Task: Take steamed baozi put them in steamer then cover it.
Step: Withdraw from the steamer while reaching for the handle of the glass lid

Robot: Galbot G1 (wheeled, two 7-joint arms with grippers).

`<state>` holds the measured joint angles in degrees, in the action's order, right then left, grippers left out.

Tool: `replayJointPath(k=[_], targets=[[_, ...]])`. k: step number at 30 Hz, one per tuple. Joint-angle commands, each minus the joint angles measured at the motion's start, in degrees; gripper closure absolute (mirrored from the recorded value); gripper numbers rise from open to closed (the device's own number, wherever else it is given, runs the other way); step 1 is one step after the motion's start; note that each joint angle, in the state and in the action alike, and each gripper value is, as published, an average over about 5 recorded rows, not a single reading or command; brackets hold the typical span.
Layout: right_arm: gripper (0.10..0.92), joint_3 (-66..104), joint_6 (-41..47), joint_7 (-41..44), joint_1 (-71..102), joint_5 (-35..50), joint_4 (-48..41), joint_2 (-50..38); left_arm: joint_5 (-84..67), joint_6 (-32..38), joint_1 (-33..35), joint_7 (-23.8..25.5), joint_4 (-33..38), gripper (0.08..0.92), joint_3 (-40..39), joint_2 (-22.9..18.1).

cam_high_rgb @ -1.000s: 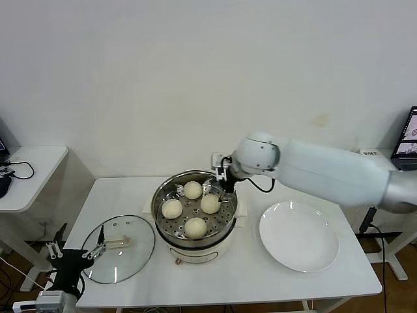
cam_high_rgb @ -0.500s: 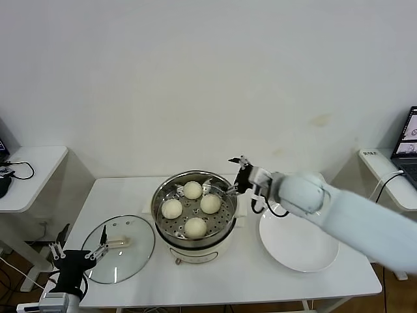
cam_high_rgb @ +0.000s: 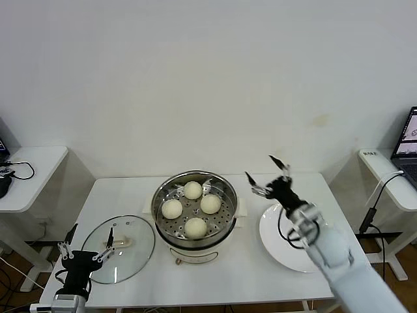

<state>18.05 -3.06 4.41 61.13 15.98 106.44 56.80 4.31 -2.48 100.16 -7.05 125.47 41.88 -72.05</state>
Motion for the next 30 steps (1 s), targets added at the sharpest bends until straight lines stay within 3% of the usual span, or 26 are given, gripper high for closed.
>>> replayJointPath(k=[1,6,11,30], targets=[[0.203,31.4,-10.0,6.0,26.0,-3.0,1.8,21.0,28.8,5.0,-0.4,0.2,-9.1,0.177,2.0,4.0],[0.202,34.0,-8.4,5.5,28.4,-2.6,2.4,23.1,53.2,11.5,0.4,-0.9,-14.9,0.177,4.9,5.8],[0.203,34.7,-8.0,5.2,29.1,-2.9,1.4,24.1,65.3,13.0,0.6,-1.8,-18.2,0.177,4.5,6.6],[0.202,34.9,-8.9,5.4,29.2,-5.0,-0.4,26.6,71.9,9.8,-11.0,2.3,-26.8,0.177,-3.4,10.1]])
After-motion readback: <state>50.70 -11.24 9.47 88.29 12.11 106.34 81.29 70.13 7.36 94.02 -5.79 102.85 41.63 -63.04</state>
